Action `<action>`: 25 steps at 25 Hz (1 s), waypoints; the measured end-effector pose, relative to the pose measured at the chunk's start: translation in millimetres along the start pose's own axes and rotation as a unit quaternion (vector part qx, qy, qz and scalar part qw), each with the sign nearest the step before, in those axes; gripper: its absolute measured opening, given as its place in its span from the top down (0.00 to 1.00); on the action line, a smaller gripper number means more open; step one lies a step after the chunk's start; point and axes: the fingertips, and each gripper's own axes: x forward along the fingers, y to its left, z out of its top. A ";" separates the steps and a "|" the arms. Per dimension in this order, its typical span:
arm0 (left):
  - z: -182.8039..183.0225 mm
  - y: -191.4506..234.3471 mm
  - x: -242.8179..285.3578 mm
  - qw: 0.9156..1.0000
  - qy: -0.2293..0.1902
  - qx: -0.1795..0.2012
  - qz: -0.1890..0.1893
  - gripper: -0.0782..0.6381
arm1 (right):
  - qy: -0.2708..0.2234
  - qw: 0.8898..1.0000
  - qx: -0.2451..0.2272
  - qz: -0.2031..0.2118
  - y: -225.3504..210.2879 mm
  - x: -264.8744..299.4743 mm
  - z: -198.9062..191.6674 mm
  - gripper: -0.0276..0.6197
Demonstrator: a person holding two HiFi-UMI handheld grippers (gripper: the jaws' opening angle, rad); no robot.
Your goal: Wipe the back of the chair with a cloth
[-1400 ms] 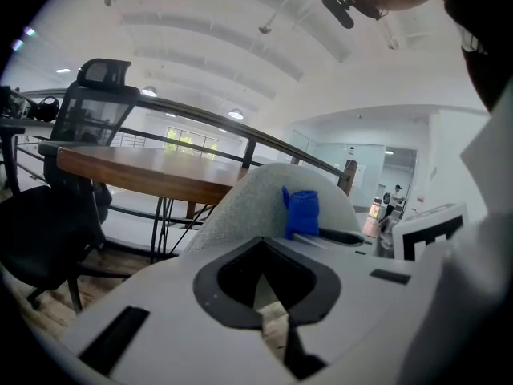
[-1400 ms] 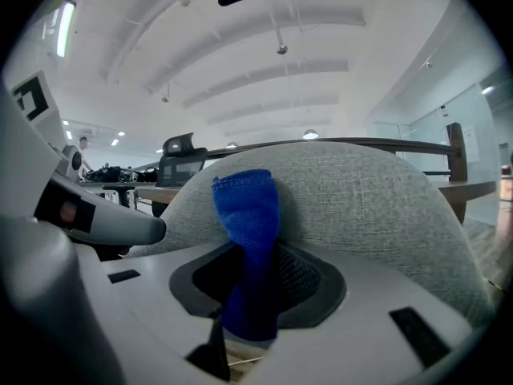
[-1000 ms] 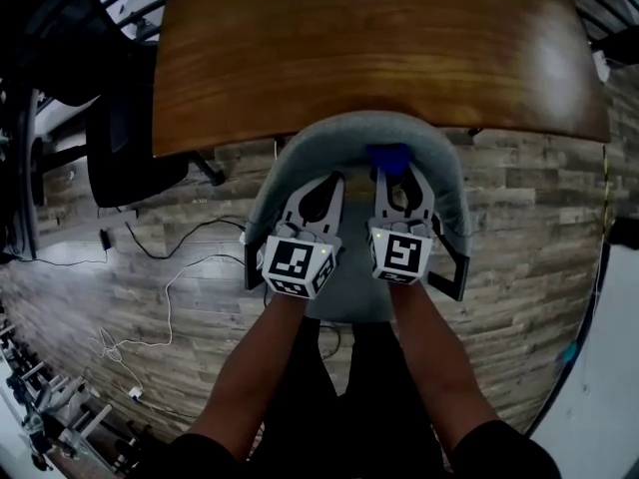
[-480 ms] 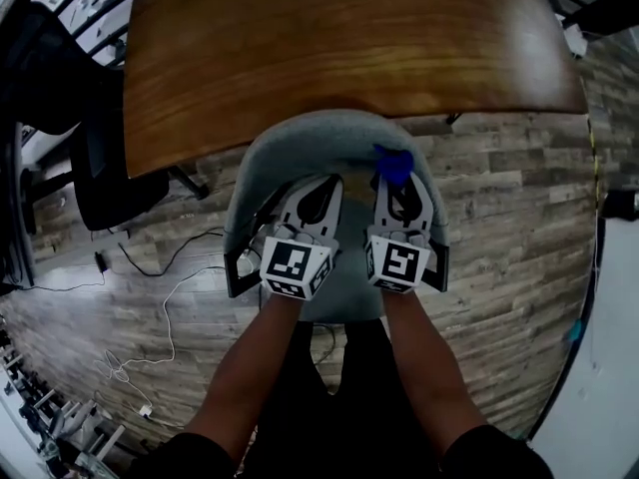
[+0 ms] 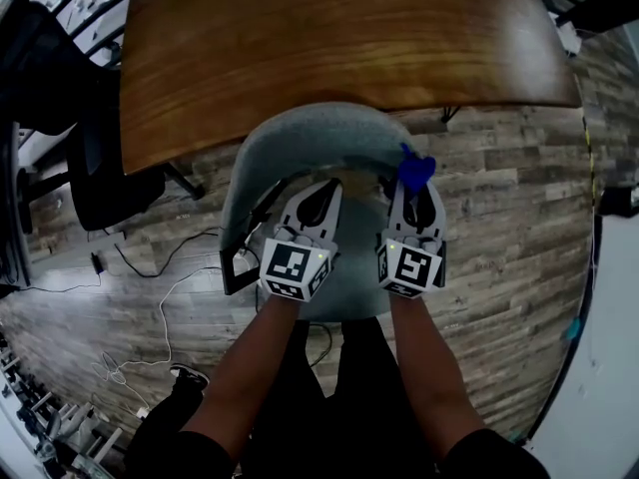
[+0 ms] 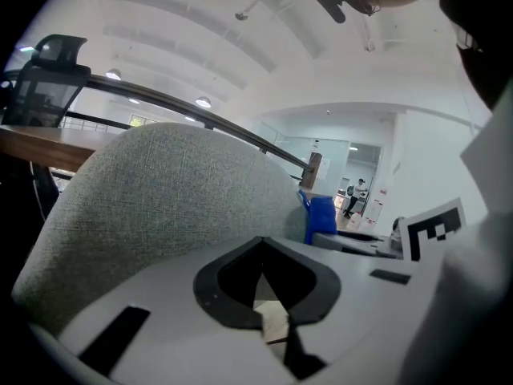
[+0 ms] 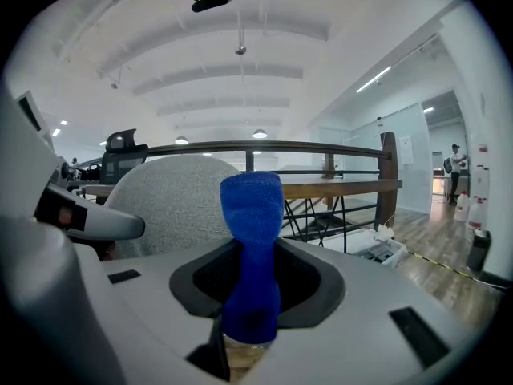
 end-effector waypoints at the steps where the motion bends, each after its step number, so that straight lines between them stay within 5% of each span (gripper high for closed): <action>1: -0.7 1.1 -1.9 1.000 -0.001 -0.001 0.002 0.89 | -0.003 1.000 0.003 0.003 2.2 -1.0 1.4 0.78; 11: -20.4 80.2 -64.2 0.993 -0.019 -0.041 0.108 0.89 | -0.002 0.990 -0.013 0.143 103.7 -1.0 -6.9 0.78; 18: -40.7 116.6 -106.8 0.983 -0.026 -0.059 0.171 0.89 | 0.019 0.955 0.000 0.296 208.6 -8.6 -31.8 0.78; 25: -57.7 133.3 -132.5 0.971 -0.041 -0.072 0.223 0.89 | 0.040 0.927 -0.020 0.371 263.4 -9.3 -61.8 0.78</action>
